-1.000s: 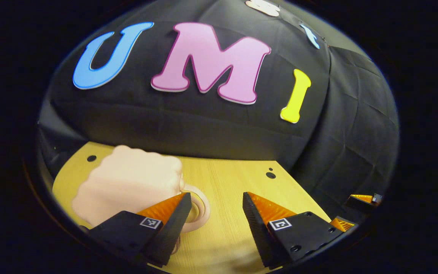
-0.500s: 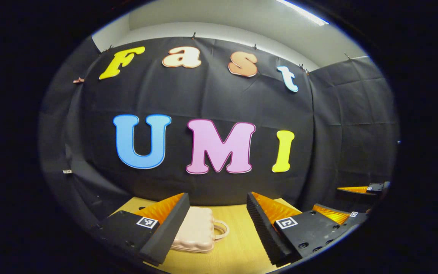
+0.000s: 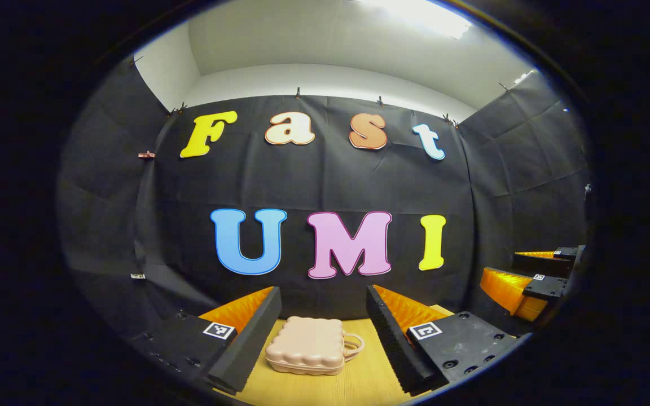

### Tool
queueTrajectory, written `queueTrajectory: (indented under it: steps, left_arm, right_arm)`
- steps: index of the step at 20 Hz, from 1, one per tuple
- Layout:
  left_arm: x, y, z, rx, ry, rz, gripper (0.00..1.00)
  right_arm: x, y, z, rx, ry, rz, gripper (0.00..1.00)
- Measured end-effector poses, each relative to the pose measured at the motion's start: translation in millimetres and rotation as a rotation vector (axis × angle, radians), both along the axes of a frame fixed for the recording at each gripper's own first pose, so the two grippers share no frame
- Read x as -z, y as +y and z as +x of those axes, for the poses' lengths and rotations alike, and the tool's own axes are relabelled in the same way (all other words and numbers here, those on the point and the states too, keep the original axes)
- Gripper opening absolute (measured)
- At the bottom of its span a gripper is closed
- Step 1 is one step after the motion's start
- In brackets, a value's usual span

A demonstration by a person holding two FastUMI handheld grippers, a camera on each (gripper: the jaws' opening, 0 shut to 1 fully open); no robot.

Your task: First open the suitcase, pack the skin care products into it, and then close the suitcase.

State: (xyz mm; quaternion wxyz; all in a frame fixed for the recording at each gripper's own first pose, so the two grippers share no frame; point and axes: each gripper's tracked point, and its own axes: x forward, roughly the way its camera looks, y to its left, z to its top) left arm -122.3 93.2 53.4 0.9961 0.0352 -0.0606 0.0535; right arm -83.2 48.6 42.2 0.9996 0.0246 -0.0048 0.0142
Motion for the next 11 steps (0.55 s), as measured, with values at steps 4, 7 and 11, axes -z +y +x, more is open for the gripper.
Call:
queueTrajectory:
  steps: [4, 7, 11]
  left_arm:
    - [-9.8, 10.0, 16.6, -0.002, 0.0, 0.001, 0.96]
    - [-4.3, 9.6, 23.5, 0.019, 0.015, -0.02, 0.96]
    - [-2.7, 7.2, 29.4, 0.042, 0.03, 0.006, 0.96]
  right_arm:
    - [-10.7, -2.4, 8.6, 0.014, -0.031, -0.046, 0.96]
    - [-7.1, 3.6, 10.6, 0.012, -0.028, -0.063, 0.96]
    - [-1.0, 9.3, 13.1, 0.02, -0.008, -0.08, 0.96]
